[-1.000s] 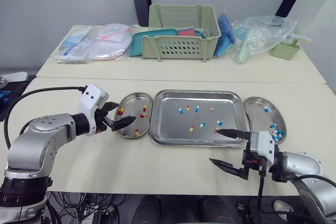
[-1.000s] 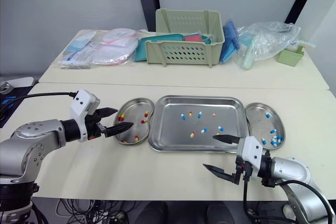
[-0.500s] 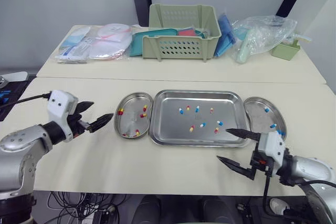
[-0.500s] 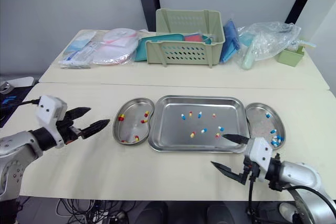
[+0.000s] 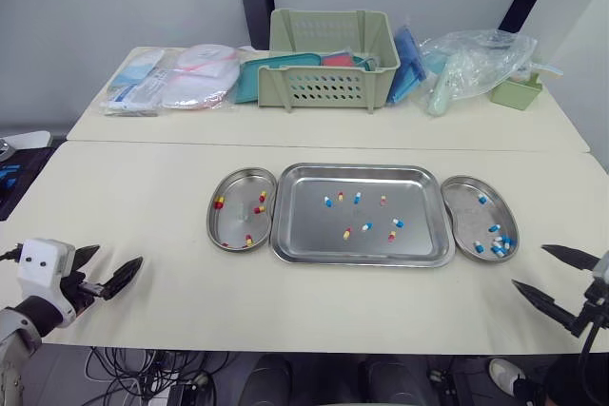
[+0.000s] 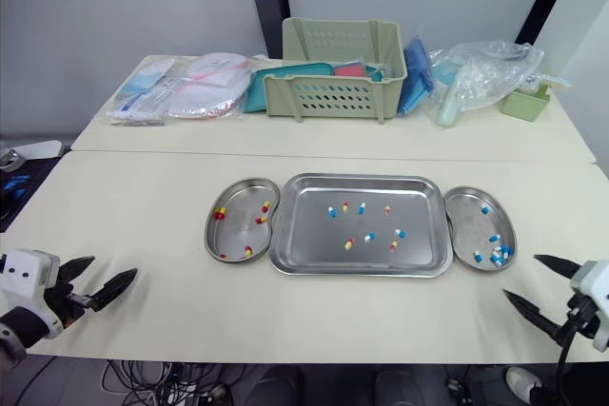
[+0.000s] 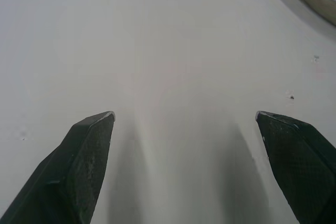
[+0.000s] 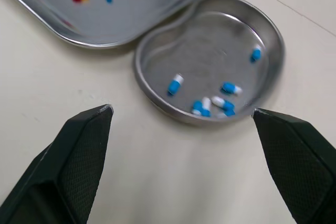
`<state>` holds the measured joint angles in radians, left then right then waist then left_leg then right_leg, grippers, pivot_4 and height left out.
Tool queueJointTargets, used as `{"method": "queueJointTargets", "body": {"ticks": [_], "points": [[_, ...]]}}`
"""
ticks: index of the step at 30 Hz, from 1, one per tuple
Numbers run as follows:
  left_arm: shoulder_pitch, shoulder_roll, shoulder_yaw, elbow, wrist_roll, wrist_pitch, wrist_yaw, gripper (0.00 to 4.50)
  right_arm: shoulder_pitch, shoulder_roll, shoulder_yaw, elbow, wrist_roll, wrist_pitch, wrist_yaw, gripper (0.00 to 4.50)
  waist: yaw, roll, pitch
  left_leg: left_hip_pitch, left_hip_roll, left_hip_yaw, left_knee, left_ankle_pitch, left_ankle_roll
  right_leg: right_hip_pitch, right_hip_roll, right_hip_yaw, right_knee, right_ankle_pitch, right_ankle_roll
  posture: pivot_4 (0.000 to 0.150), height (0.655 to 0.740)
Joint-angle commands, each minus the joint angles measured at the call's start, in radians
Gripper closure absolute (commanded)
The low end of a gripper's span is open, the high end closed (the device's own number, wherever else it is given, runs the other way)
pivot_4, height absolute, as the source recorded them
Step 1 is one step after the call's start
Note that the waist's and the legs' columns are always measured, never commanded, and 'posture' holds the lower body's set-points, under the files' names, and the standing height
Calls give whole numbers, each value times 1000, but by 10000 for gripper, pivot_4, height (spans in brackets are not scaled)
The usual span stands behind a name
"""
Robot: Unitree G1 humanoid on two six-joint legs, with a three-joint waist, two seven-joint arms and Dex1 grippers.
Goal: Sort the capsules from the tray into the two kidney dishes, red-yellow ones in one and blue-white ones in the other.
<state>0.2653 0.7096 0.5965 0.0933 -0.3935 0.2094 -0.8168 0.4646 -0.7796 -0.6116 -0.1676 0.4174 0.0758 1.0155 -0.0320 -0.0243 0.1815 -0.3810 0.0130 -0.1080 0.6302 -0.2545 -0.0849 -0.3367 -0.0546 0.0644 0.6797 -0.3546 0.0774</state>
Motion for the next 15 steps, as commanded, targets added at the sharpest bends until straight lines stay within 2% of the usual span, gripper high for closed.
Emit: {"method": "queueJointTargets", "body": {"ticks": [1, 10, 12, 15], "points": [[29, -9, 36, -1, -2, -47, 5, 320, 3, -12, -46, 16, 16, 18, -2, 0, 0, 0, 0, 0, 0, 0, 0, 0, 0, 0, 0, 0, 0, 0, 0, 1500, 7400], [81, -23, 32, -50, -15, -73, 10, 320, -15, -23, -21, 25, -6, 44, -7, 0, 0, 0, 0, 0, 0, 0, 0, 0, 0, 0, 0, 0, 0, 0, 0, 1500, 7400], [109, -14, 18, -69, -8, -91, -23, 320, -14, -25, -22, 26, -4, 58, -8, 0, 0, 0, 0, 0, 0, 0, 0, 0, 0, 0, 0, 0, 0, 0, 0, 1500, 7400], [187, -15, -22, -193, -59, -71, -127, 320, -3, -29, -36, 24, 2, 89, -8, 0, 0, 0, 0, 0, 0, 1, 0, 0, 0, 0, 0, 1, 0, 0, 0, 1500, 7400]]}}
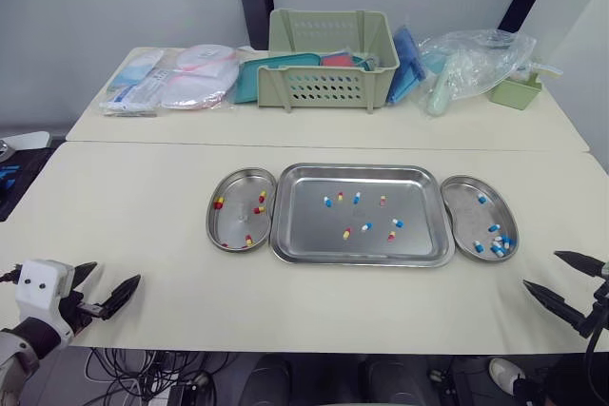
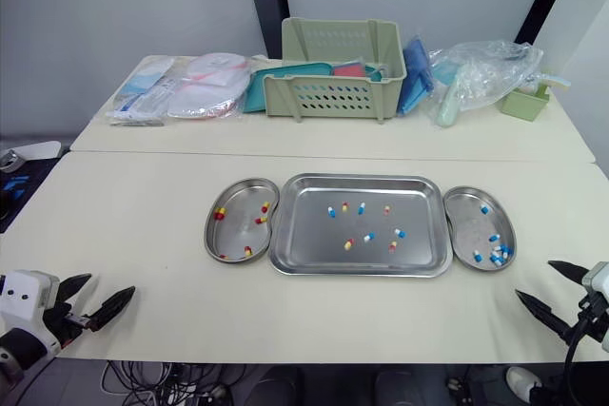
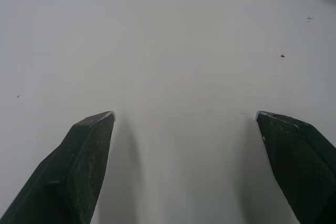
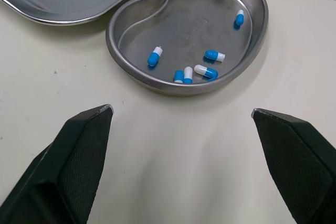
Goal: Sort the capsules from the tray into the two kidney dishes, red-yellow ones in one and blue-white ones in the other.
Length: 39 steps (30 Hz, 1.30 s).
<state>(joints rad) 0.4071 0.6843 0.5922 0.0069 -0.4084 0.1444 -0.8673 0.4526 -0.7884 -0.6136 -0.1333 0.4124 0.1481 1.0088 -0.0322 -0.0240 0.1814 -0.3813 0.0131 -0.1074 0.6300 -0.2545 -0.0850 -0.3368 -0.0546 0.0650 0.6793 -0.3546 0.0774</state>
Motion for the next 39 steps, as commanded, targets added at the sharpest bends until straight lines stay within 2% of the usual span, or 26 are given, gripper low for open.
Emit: {"method": "queueJointTargets", "body": {"ticks": [1, 7, 11, 18, 25, 30, 35, 39], "points": [[61, 5, -30, -144, -58, 2, -94, 320, 13, -21, -38, -10, 7, 19, 1, 0, 0, 0, 0, 0, 0, 0, 0, 0, 0, 0, 0, 0, 0, 0, 0, 1500, 7400], [117, -60, -171, -381, -127, 16, -142, 320, 51, -19, -59, -12, 1, 19, 7, 0, 2, 1, -1, 0, 0, 1, 0, 0, 0, 0, 0, 1, 0, 0, 0, 1500, 7400], [104, -130, -271, -459, -118, -23, -128, 320, 80, -10, -66, -27, 0, 13, 7, 0, 2, 2, -1, 0, 0, 1, 0, 0, 0, 1, 0, 1, -1, 0, 0, 1500, 7400], [13, -244, -402, -416, -46, -142, -77, 320, 143, 8, -78, -75, 0, 16, 3, 0, 2, 4, -2, 0, 0, 1, 0, 0, 0, 1, 0, 1, -1, 0, 0, 1500, 7400], [-41, -256, -449, -360, -29, -185, -67, 320, 222, -2, -66, -181, 20, 34, 56, 0, 1, 6, -3, 0, -1, 1, 0, 0, 0, 1, 0, 1, -1, 0, 0, 1500, 7400], [-50, -249, -462, -341, -28, -200, -64, 320, 250, -23, -13, -378, 79, 127, 86, 0, 0, 7, -4, 0, -1, 1, 0, 0, 0, 1, 0, 1, -1, 0, 0, 1500, 7400], [-56, -243, -472, -344, -26, -199, -54, 320, 136, -46, 113, -561, 124, 236, 11, 0, 0, 6, -4, 0, 0, 0, 0, 0, 0, 1, 0, 0, -1, 0, 0, 1500, 7400], [-60, -243, -482, -360, -22, -194, -38, 320, -96, -36, 326, -636, 99, 362, -137, 0, 0, 5, -4, 0, 0, -1, 1, 0, 0, 1, 0, 0, 0, 0, 0, 1500, 7400]]}}
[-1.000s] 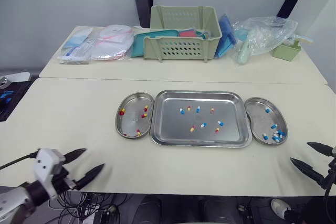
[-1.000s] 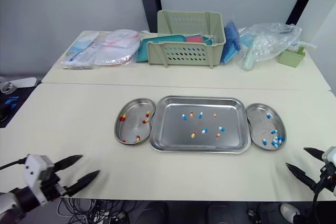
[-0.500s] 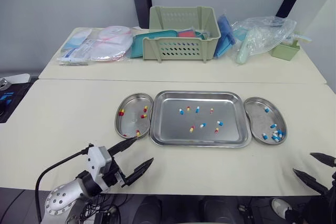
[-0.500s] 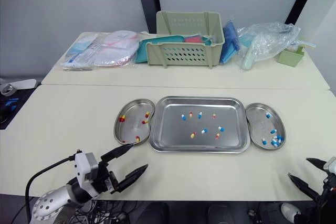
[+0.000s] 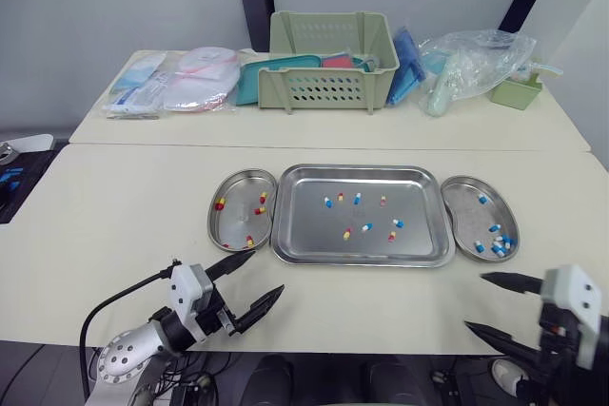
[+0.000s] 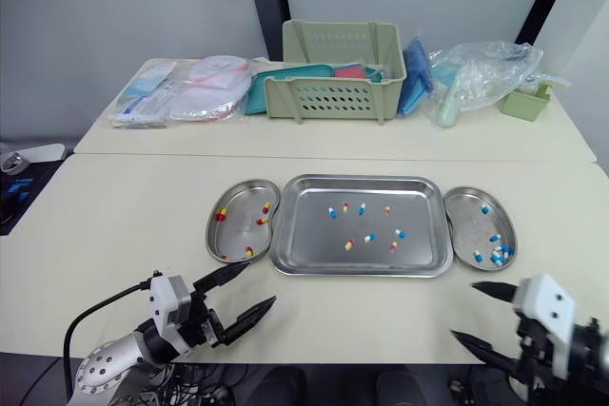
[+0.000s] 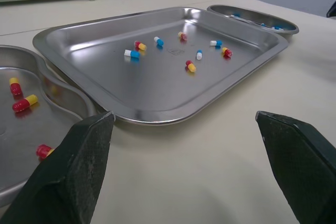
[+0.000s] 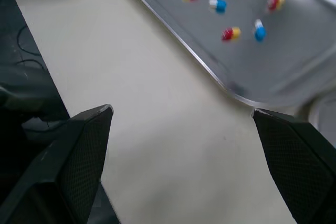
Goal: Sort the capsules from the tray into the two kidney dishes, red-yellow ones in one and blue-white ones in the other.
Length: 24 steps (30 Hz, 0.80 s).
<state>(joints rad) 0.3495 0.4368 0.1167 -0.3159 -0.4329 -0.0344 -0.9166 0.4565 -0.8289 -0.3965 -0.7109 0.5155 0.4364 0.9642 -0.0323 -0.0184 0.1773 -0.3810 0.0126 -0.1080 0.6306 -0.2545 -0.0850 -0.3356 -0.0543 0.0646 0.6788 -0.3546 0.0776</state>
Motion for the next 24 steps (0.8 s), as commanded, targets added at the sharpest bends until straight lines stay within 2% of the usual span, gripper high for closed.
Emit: {"method": "queueJointTargets", "body": {"ticks": [1, 8, 11, 13, 18, 24], "points": [[-2, 5, -8, -38, 3, -16, 14, 320, -153, 14, 158, -61, -10, 105, -126, 0, 1, -1, 0, 0, 0, 0, 0, 0, 0, 0, 0, 0, 0, 0, 0, 1500, 7400], [-11, 7, -20, -56, 4, -7, 44, 320, -486, 183, 501, 56, -164, 204, -330, 0, 1, -3, 0, -1, 0, -1, 0, 0, 0, -1, 0, -1, 0, 0, 0, 1500, 7400], [-10, 10, -24, -68, 3, 1, 56, 0, -578, 240, 594, 114, -229, 217, -375, 6072, 2, -3, 0, -1, 0, -1, 0, 0, 0, -1, 0, -1, 0, 0, 0, 1500, 7400], [-9, 12, -27, -76, 3, 7, 63, 0, -632, 268, 649, 139, -261, 223, -387, 12855, 1, -3, 0, -1, 0, -1, 0, 0, 0, -2, 0, -1, 0, 0, 0, 1500, 7400], [-19, 18, -36, -98, 2, 30, 88, 0, -819, 408, 756, 260, -365, 304, -498, 12855, -6, -3, 0, -1, 0, -2, 0, 0, 0, -3, 0, -1, 1, 0, 0, 1500, 7400], [-20, 20, -44, -112, 2, 45, 101, 0, -972, 537, 791, 415, -415, 400, -554, 12855, -5, -3, 0, -2, 0, -2, 0, 0, 0, -5, 0, -1, 1, 0, 0, 1500, 7400]]}}
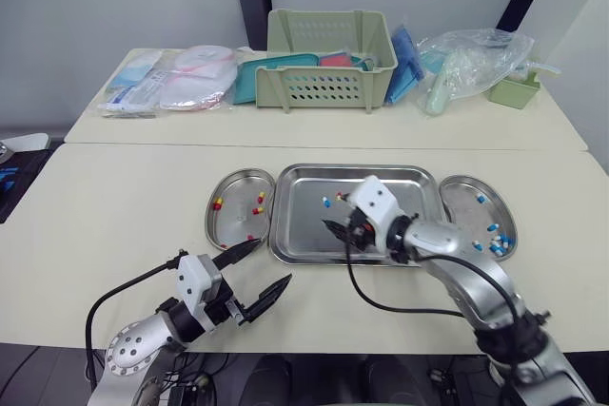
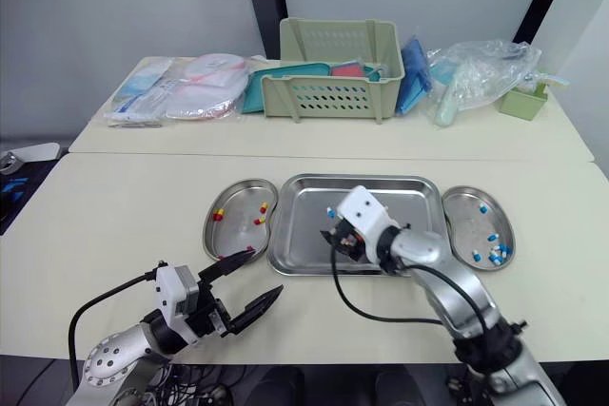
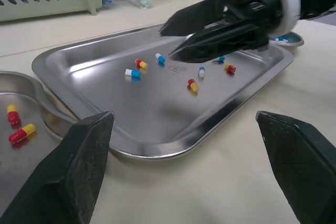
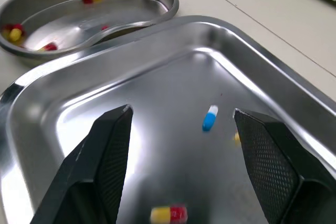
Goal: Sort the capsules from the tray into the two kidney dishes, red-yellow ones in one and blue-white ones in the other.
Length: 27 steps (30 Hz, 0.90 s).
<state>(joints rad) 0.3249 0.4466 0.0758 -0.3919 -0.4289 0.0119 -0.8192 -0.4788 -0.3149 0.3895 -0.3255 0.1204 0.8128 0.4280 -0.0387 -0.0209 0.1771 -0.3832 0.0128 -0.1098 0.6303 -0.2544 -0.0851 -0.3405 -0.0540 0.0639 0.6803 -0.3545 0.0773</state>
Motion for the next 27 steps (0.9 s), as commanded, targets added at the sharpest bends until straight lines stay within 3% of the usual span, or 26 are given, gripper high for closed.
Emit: {"method": "queueJointTargets", "body": {"ticks": [1, 27], "points": [[4, 10, -5, -39, -1, 2, 6, 0, -56, 38, 7, 57, -25, 33, -22, 12855, 2, 0, 0, 0, 0, 0, 0, 0, 0, 0, 0, 0, 0, 0, 0, 1500, 7400], [15, -6, -21, -10, 21, -33, 6, 0, -178, 136, 16, 347, -66, 27, 21, 12855, -14, 1, 1, -1, 0, 0, 0, 0, 0, -2, 0, 1, 1, 0, 0, 1500, 7400]]}}
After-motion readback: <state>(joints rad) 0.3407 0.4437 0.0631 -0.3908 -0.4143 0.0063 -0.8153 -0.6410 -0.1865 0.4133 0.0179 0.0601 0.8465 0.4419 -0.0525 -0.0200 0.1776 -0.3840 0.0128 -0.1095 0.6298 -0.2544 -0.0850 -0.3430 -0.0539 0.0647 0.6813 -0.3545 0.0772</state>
